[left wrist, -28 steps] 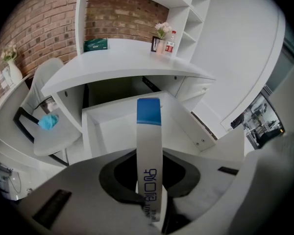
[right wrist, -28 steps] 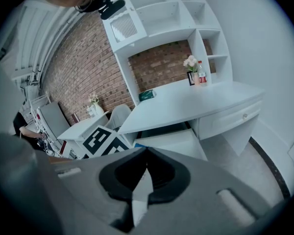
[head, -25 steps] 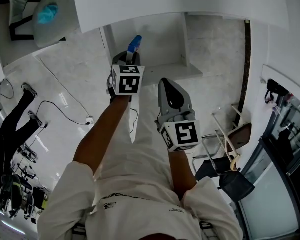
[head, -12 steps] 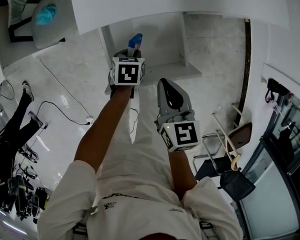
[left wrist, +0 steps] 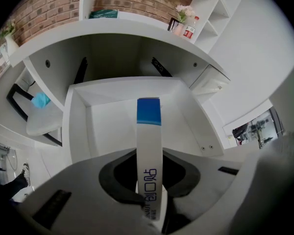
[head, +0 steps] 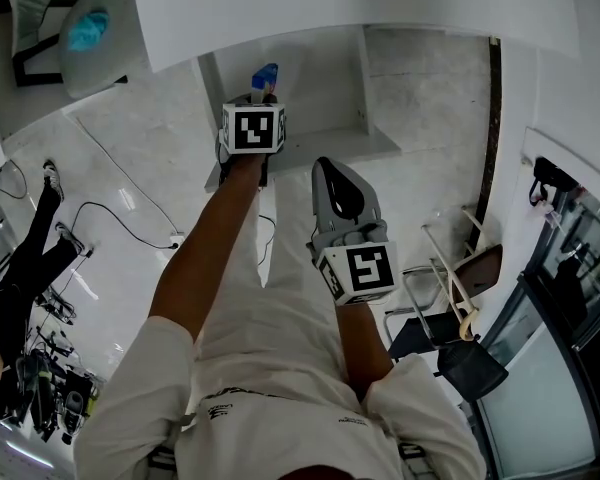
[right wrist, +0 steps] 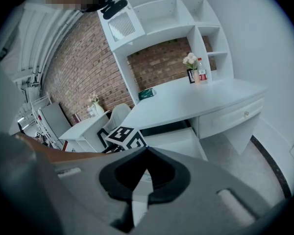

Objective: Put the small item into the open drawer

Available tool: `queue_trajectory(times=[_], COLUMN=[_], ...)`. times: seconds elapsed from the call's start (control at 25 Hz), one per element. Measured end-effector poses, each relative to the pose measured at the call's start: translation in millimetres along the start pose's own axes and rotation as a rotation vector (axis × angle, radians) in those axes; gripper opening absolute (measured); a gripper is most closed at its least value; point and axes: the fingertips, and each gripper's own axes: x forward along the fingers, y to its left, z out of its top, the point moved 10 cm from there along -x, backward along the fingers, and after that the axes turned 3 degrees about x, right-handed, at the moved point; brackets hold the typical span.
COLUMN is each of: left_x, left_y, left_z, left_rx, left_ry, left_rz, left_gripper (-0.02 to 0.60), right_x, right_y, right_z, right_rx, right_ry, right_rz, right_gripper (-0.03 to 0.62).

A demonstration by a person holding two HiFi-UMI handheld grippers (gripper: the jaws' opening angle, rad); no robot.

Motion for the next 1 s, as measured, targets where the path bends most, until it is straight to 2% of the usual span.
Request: queue_trajectory(times=[0.6, 1.0], left_x=[33.6, 48.8], left_y=[18.8, 18.2], left_z=[-2.0, -4.1], left_rx=[-0.025, -0.006], left_ry=[0.056, 0.073], left_rz=[0.094, 0.115], left_gripper=[0.074, 0.077], right_x=[4.4, 5.9], right_y=[-9.6, -13.7], right_z=[-2.0, -7.6], right_rx=[0.008, 0.006], right_ry=[0.016, 0.027], right_rz=[0.002, 0.006], right_gripper=[-0.002, -0.002])
